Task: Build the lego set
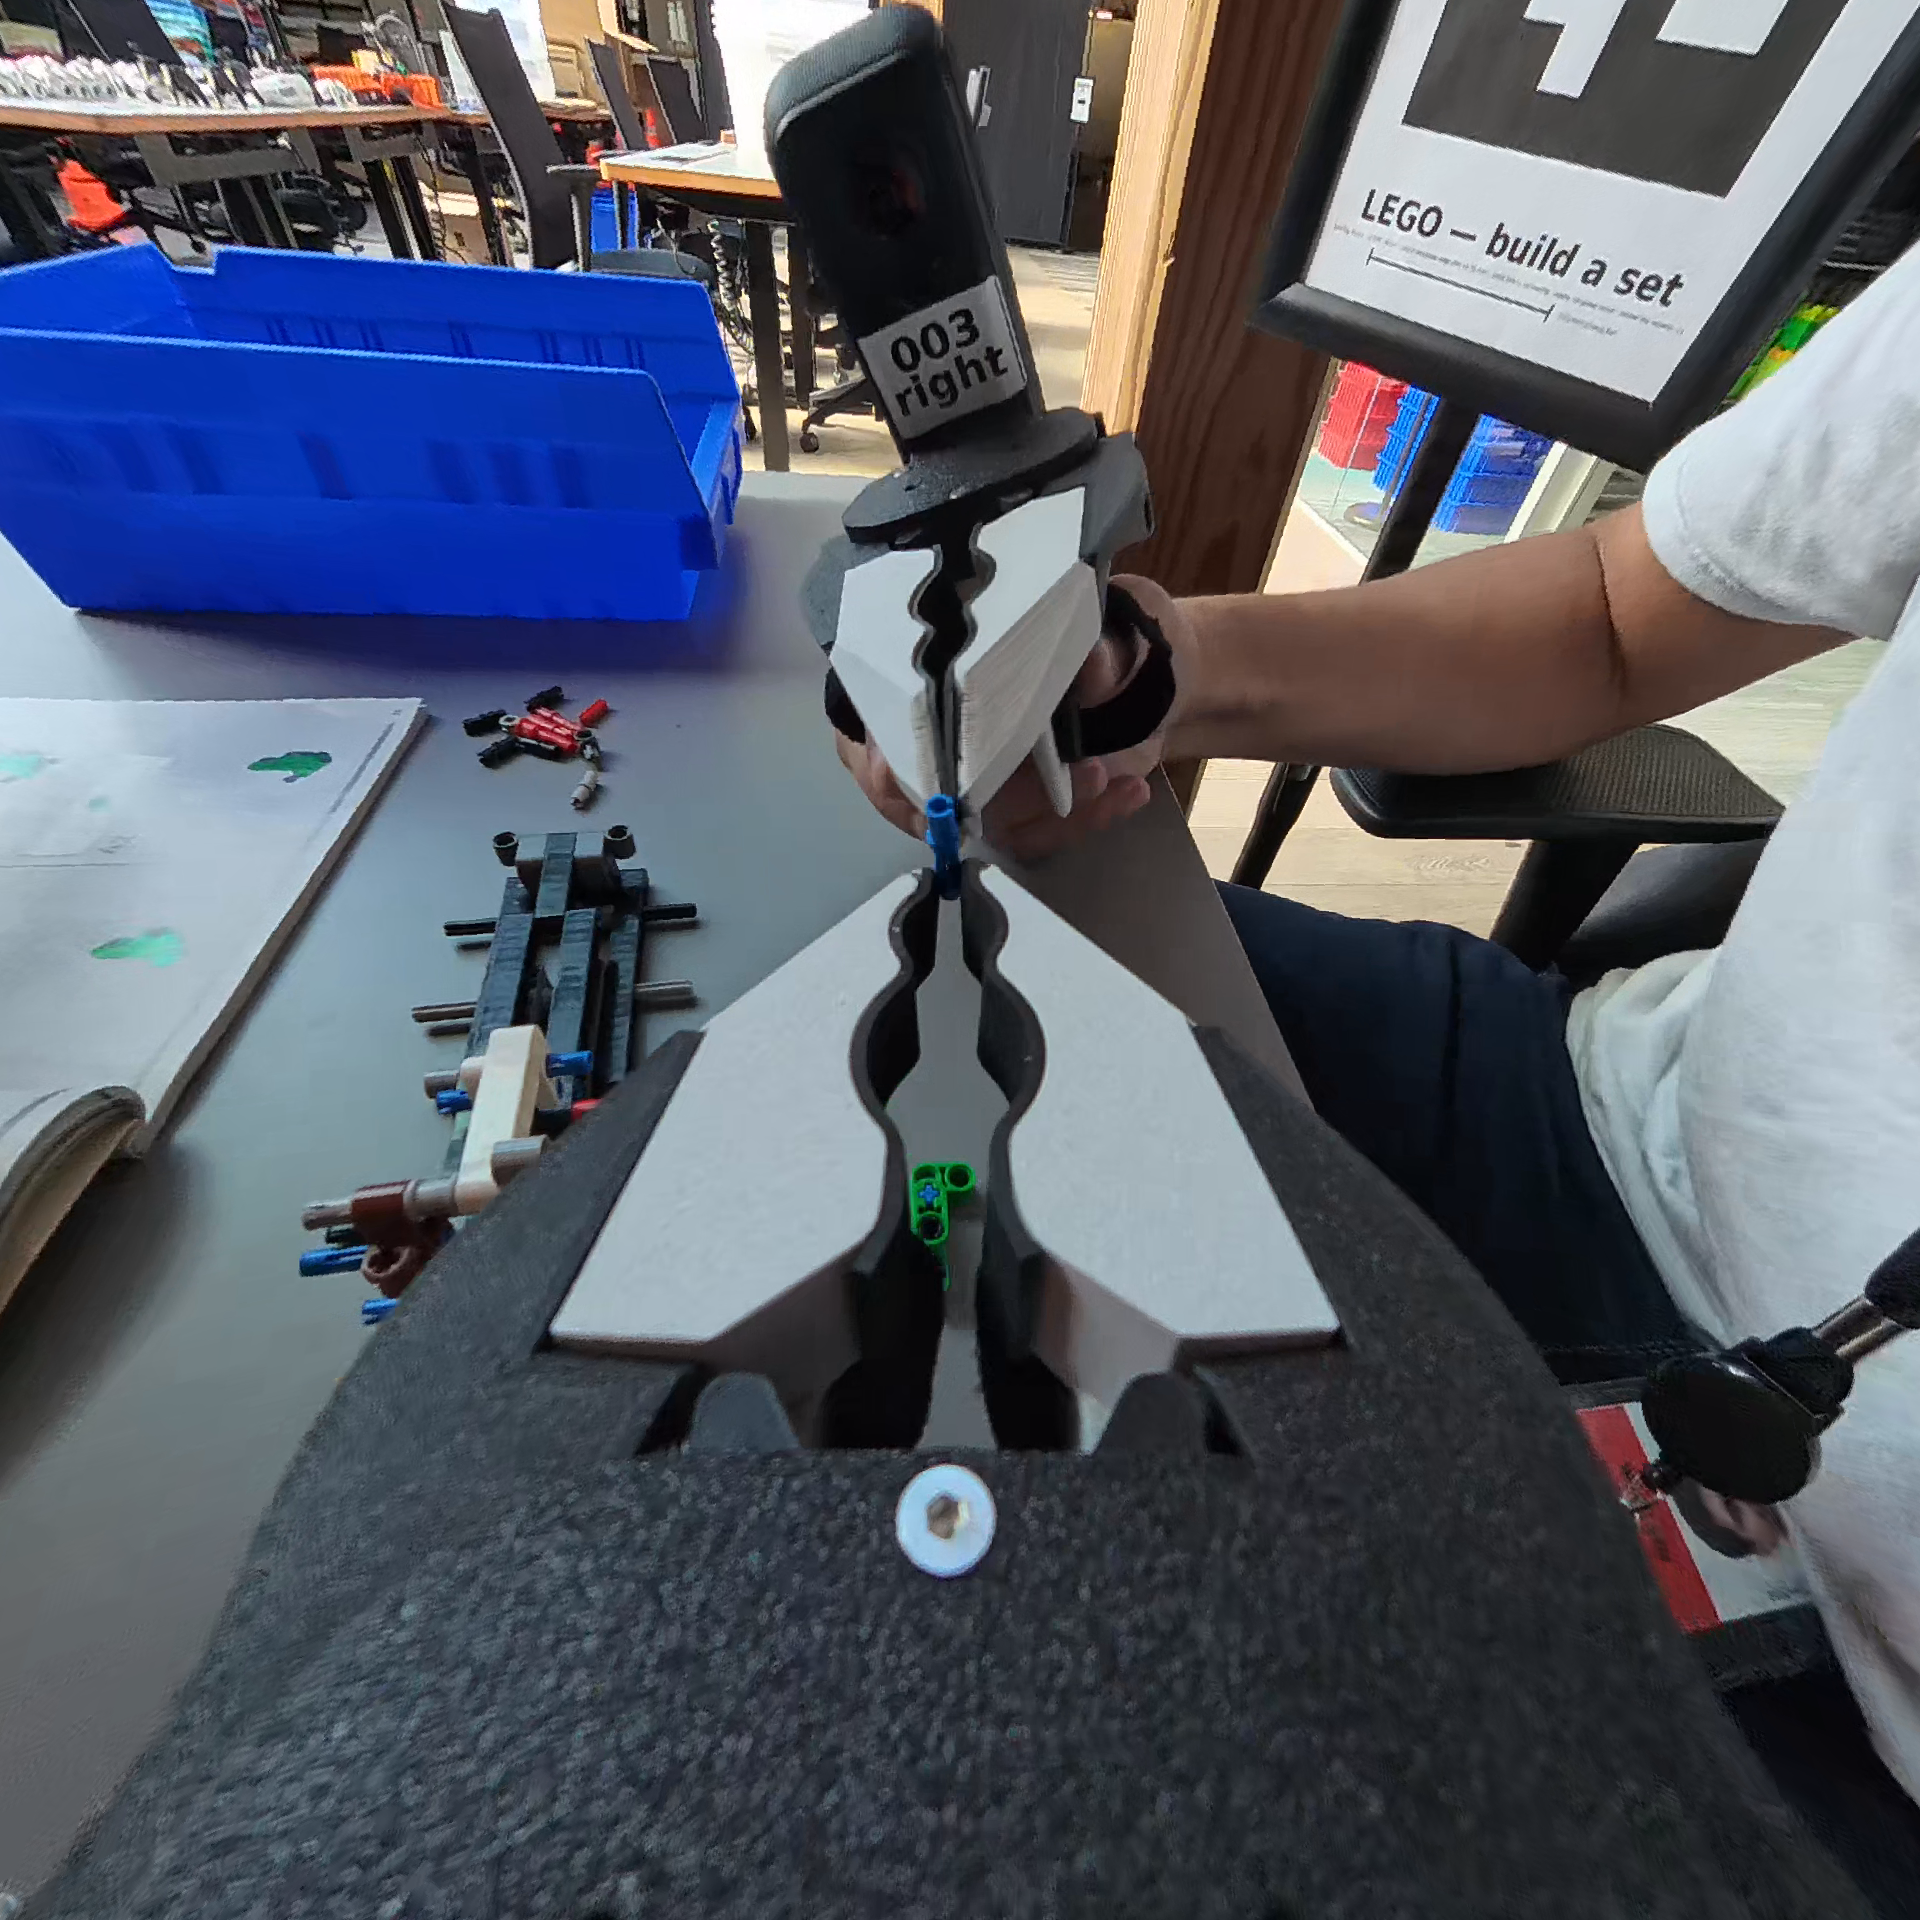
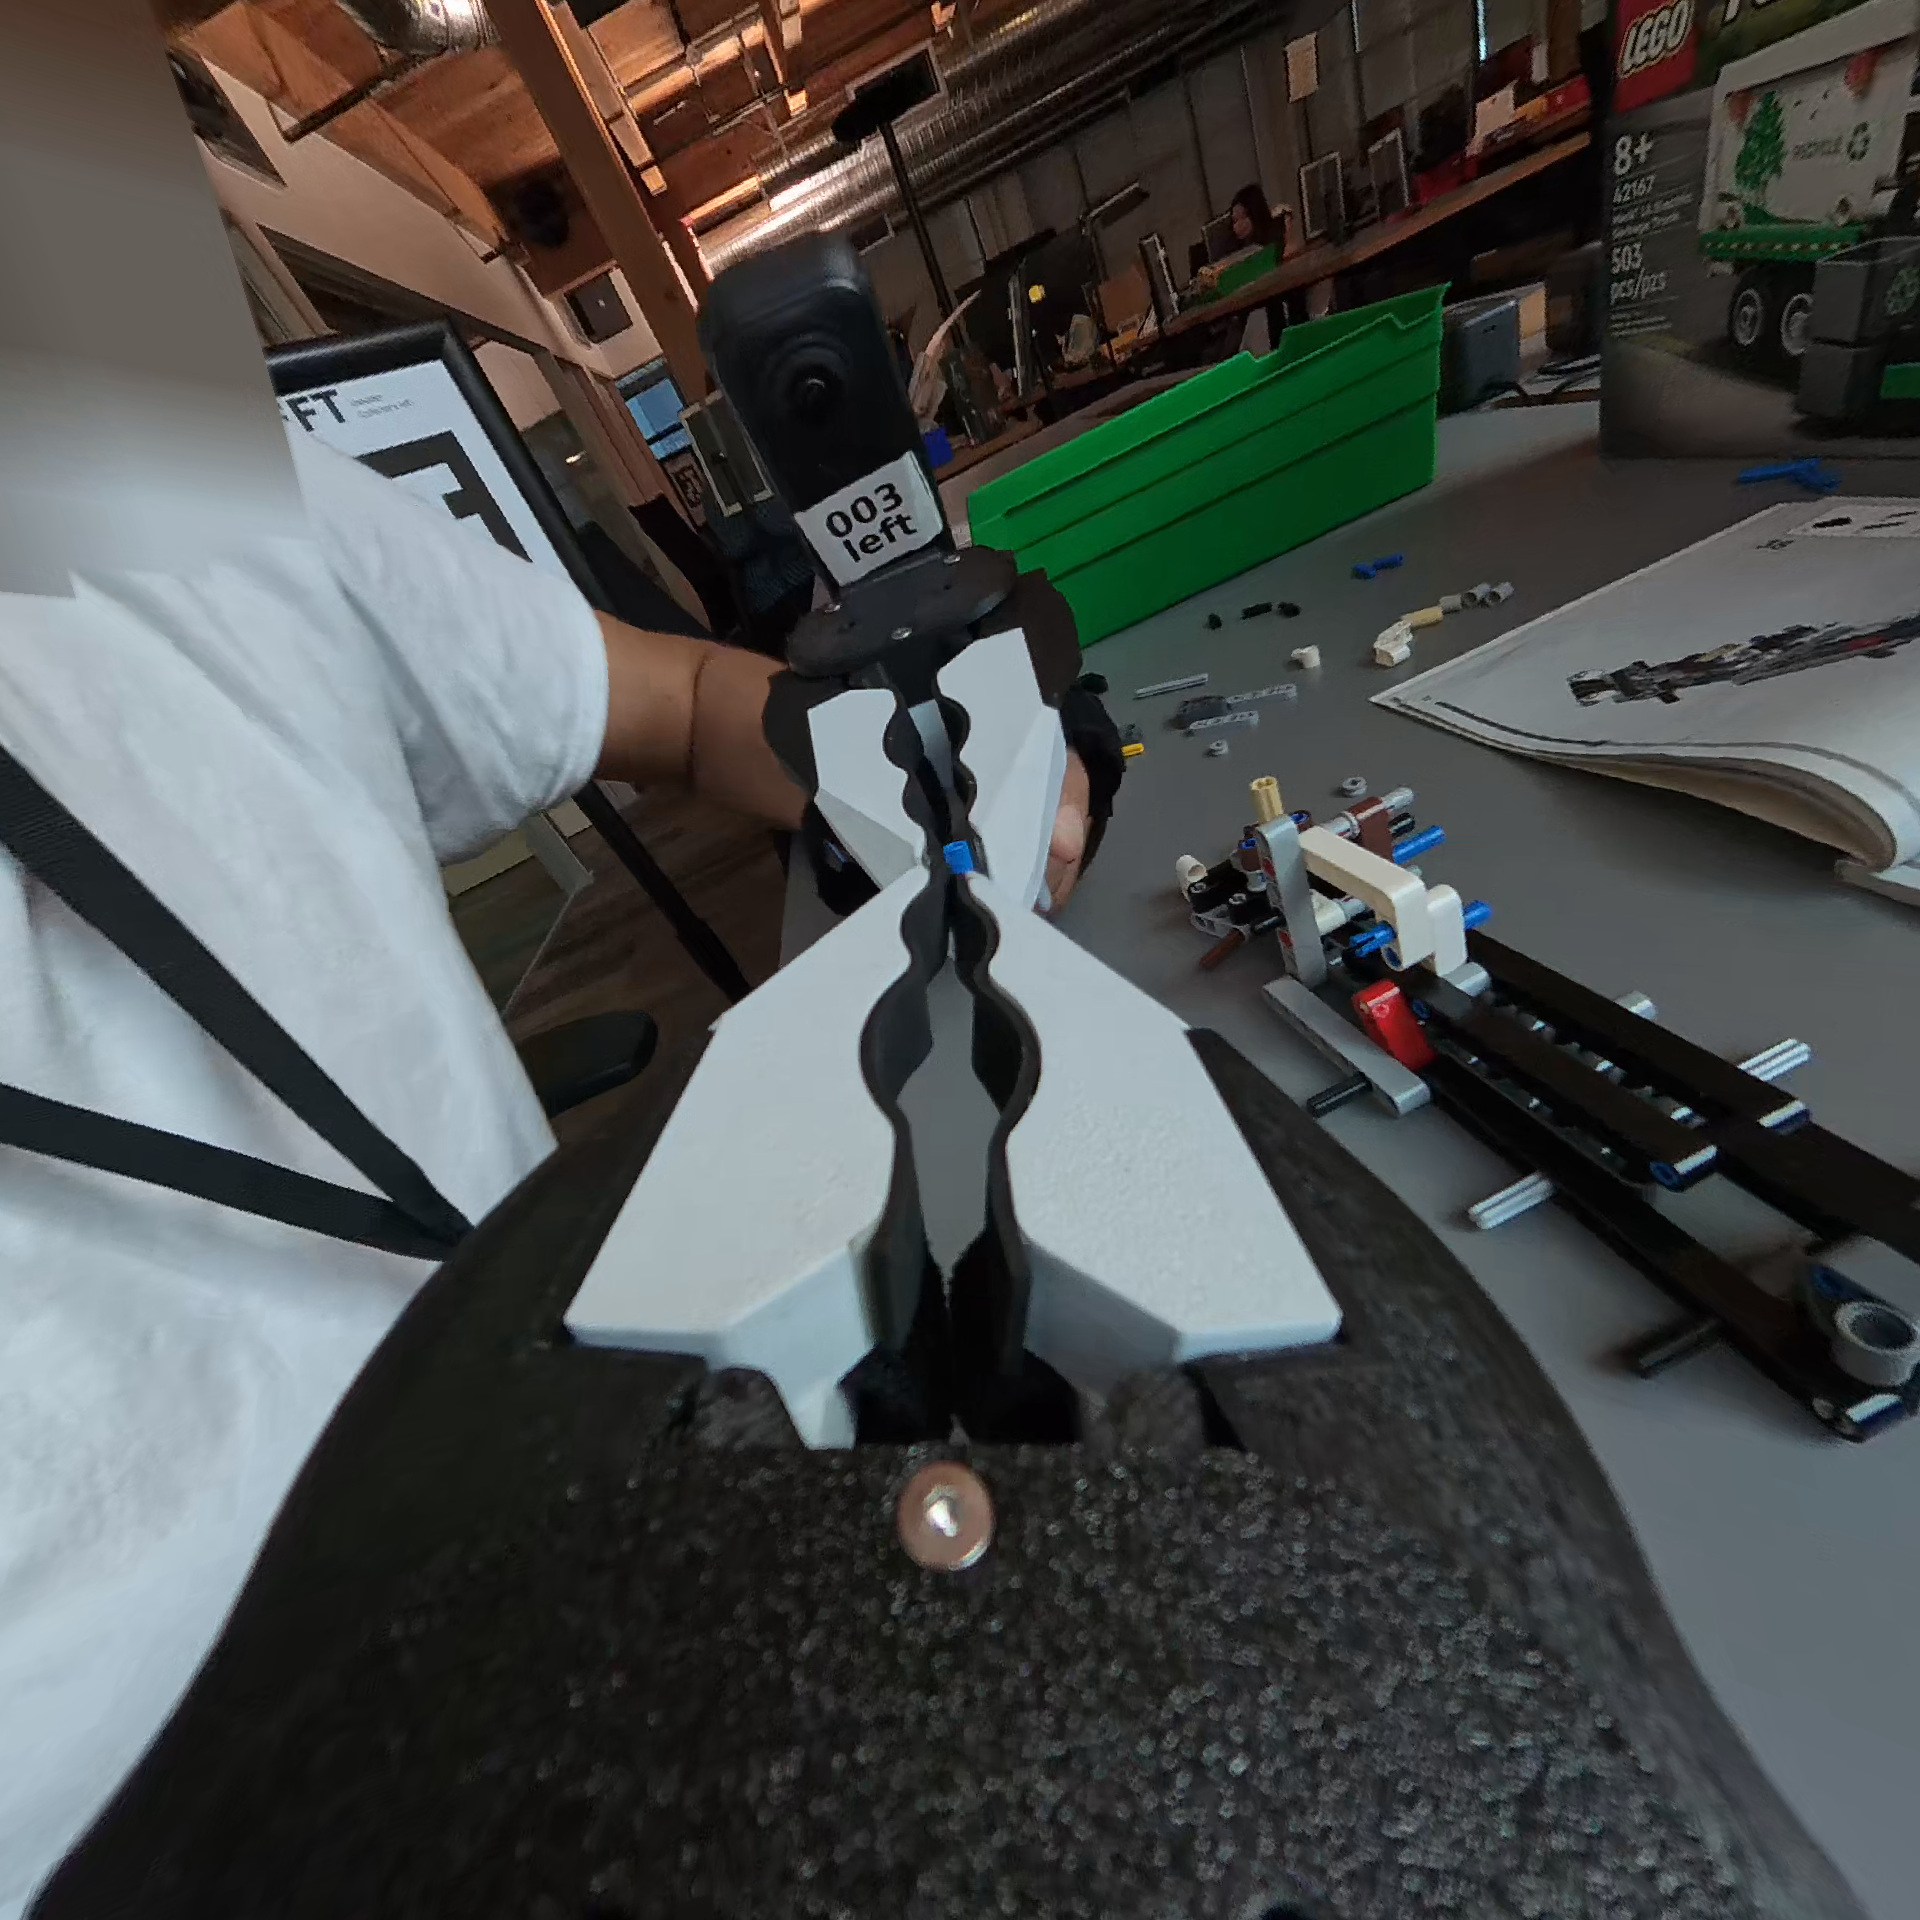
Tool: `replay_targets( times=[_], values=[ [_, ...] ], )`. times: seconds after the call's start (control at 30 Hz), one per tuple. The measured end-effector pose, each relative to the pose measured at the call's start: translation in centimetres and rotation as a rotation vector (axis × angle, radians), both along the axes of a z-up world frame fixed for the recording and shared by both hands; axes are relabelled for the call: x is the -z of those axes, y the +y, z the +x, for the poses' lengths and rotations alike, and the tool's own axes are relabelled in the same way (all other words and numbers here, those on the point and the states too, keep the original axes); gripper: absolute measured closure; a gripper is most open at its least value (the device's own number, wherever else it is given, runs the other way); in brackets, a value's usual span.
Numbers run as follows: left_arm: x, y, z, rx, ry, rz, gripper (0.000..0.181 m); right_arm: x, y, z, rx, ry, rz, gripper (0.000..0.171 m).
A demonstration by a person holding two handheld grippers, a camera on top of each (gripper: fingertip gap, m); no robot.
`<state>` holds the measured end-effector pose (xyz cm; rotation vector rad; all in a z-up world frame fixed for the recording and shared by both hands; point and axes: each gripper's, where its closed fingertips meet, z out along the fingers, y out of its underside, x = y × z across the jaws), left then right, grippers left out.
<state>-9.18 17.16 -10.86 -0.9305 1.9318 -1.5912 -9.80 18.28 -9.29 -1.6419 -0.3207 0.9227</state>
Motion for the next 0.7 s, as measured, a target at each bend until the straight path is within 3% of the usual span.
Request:
replay_targets(
  times=[0.17, 0.43, 0.7],
  values=[
    [1.0, -1.3, -0.7, 0.015, -0.042, 0.131, 0.179, 0.0, 0.0, 0.2, 0.001, 0.011, -0.003, 0.171],
    [-0.5, 0.5, -0.2, 0.024, 0.056, -0.131, 0.179, -0.4, 0.5, 2.2, 0.085, 0.1, -0.012, 0.171],
    [-0.3, 1.6, 0.5, -0.039, 0.105, -0.184, 0.179, -0.8, 0.9, 3.6, 0.168, 0.093, 0.023, 0.156]
  ],
)
